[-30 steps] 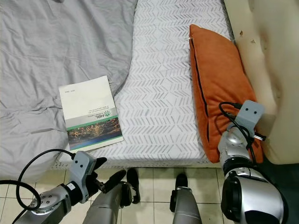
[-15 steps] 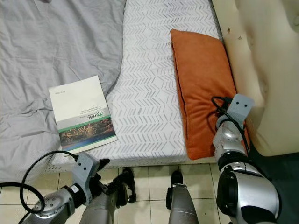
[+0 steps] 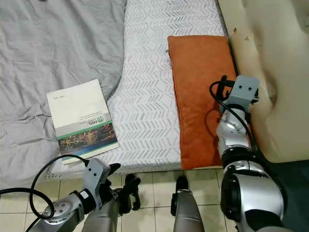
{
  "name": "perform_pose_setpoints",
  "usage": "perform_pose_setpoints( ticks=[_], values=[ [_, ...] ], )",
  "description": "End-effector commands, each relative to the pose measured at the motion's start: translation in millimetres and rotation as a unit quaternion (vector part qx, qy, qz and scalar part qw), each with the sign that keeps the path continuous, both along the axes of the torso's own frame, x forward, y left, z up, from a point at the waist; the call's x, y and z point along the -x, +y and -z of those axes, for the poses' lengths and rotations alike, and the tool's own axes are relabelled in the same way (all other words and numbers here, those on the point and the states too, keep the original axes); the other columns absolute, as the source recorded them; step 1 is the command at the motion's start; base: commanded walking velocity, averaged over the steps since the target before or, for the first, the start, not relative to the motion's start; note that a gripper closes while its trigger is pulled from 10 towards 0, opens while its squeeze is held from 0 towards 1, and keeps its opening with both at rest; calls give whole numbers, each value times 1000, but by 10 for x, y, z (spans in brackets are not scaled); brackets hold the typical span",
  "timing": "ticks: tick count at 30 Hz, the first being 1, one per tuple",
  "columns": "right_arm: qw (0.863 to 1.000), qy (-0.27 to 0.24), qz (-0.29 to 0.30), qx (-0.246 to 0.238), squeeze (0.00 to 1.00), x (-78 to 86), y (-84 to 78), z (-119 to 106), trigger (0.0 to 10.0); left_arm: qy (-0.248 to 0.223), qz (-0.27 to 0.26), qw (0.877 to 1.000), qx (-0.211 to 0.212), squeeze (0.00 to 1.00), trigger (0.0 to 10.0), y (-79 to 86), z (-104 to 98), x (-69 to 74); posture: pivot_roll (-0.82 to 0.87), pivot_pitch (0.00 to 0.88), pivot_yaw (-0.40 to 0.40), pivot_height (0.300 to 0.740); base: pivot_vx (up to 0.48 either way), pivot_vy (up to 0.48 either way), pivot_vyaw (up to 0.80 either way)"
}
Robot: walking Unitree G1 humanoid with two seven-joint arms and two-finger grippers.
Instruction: Clean up the room
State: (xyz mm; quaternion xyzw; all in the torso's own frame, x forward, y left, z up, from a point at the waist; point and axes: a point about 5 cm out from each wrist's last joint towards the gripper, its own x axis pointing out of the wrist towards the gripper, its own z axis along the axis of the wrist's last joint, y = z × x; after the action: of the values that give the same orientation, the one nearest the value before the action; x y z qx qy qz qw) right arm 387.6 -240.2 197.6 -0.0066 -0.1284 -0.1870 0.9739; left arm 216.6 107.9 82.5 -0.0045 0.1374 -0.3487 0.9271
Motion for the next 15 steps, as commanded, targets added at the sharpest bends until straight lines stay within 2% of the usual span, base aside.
perform_pose_setpoints(
  ticks=[1, 2, 3, 4, 5, 6, 7, 9, 10, 11, 12, 15],
  values=[
    [1000, 8, -8, -15, 1000, 73, 28, 192, 10000, 18, -18, 999, -20, 0, 10000, 48, 143, 46, 48, 410, 44, 740, 0, 0, 0],
    [999, 16, -20, -22, 1000, 145, 94, 353, 10000, 9, -33, 999, -30, 0, 10000, 61, 175, -4, 31, 355, 36, 740, 0, 0, 0],
    [999, 20, -24, -27, 1000, 177, 121, 424, 10000, 8, -38, 999, -32, 0, 10000, 65, 195, -30, 25, 335, 34, 740, 0, 0, 0],
    [999, 20, -24, -27, 1000, 177, 121, 424, 10000, 8, -38, 999, -32, 0, 10000, 65, 195, -30, 25, 335, 34, 740, 0, 0, 0],
    [999, 24, -34, -27, 1000, 243, 173, 531, 10000, 4, -53, 998, -36, 0, 10000, 87, 225, -92, 6, 275, 30, 740, 0, 0, 0],
    [999, 24, -34, -27, 1000, 243, 173, 531, 10000, 4, -53, 998, -36, 0, 10000, 87, 225, -92, 6, 275, 30, 740, 0, 0, 0],
    [998, 26, -48, -39, 1000, 365, 242, 652, 10000, -6, -87, 995, -40, 0, 10000, 155, 229, -187, -12, 218, 30, 740, 0, 0, 0],
    [995, 37, -67, -61, 1000, 468, 299, 784, 10000, -18, -123, 992, -35, 0, 10000, 224, 226, -294, -30, 149, 32, 740, 0, 0, 0],
    [995, 41, -72, -63, 1000, 557, 307, 847, 10000, -30, -144, 989, -34, 0, 10000, 274, 192, -328, -34, 129, 33, 740, 0, 0, 0],
    [995, 41, -72, -63, 1000, 557, 307, 847, 10000, -30, -144, 989, -34, 0, 10000, 274, 192, -328, -34, 129, 33, 740, 0, 0, 0],
    [994, 47, -77, -66, 1000, 626, 311, 915, 10000, -41, -158, 986, -35, 0, 10000, 316, 166, -364, -42, 94, 38, 740, 0, 0, 0],
    [991, 79, -75, -73, 1000, 938, 255, 1196, 10000, -91, -185, 978, -41, 0, 10000, 424, 20, -467, -54, 12, 53, 740, 0, 0, 0]
  ],
)
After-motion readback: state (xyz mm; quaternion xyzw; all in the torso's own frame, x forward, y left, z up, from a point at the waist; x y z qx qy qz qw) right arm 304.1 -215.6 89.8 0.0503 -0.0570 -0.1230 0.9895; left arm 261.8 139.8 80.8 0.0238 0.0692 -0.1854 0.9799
